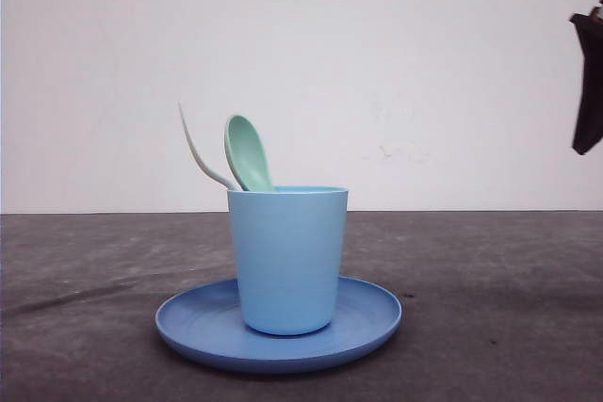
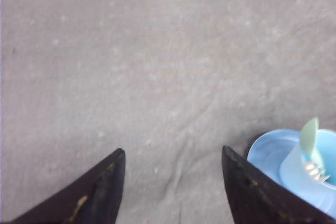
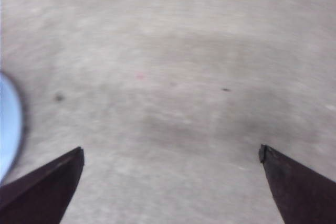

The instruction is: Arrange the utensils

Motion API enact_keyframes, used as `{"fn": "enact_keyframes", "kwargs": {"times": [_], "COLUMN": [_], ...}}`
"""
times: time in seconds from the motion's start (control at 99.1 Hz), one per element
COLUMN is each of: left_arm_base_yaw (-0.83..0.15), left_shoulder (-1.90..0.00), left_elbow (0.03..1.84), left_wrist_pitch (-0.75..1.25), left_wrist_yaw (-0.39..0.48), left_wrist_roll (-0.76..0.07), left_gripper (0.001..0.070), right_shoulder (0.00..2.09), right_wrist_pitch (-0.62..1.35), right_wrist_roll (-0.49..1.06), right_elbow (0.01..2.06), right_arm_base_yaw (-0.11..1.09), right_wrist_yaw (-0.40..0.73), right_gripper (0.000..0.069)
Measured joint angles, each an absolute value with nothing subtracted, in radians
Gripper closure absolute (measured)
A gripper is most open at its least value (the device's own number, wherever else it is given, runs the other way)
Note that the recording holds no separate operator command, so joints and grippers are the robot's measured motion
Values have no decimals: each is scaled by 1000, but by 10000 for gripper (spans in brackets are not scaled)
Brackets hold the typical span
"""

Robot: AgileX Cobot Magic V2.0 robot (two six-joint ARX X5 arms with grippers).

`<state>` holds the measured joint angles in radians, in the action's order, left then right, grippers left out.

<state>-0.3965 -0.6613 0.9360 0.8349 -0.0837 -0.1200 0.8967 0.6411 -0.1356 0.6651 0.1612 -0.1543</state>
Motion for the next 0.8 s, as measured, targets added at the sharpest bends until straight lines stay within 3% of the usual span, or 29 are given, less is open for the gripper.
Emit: {"fn": "enact_keyframes", "kwargs": {"times": [0.161,0.353,0.404,0.434,0.505,0.575,0.616,0.686,0.797], "left_arm_base_yaw": [-397,-397,-397,-397,-397,-397,-397,-397,-397], "left_shoulder": [-687,-712,-712,-713,-714,-718,-720,-721,-720], "left_elbow": [936,936,936,936,936,936,936,936,936], "left_wrist_pitch": [876,882,882,883,883,881,881,881,880], "left_wrist_yaw": [-134,-136,-136,-136,-136,-136,-136,-136,-136], "left_wrist_roll": [-120,-120,-118,-117,-117,-116,-116,-116,-116], "left_gripper": [359,359,393,437,604,662,674,682,684], "right_shoulder": [897,897,897,897,897,897,897,897,897], "right_wrist_pitch": [642,642,643,645,654,654,654,655,651], "right_wrist_roll": [-131,-127,-128,-128,-127,-126,-125,-123,-123], "right_elbow": [665,665,665,665,665,665,665,665,665], "right_arm_base_yaw": [156,156,156,156,156,156,156,156,156], "right_wrist_yaw": [-155,-155,-155,-155,-155,-154,-150,-141,-139], "right_gripper": [11,11,20,72,279,489,570,636,664]}}
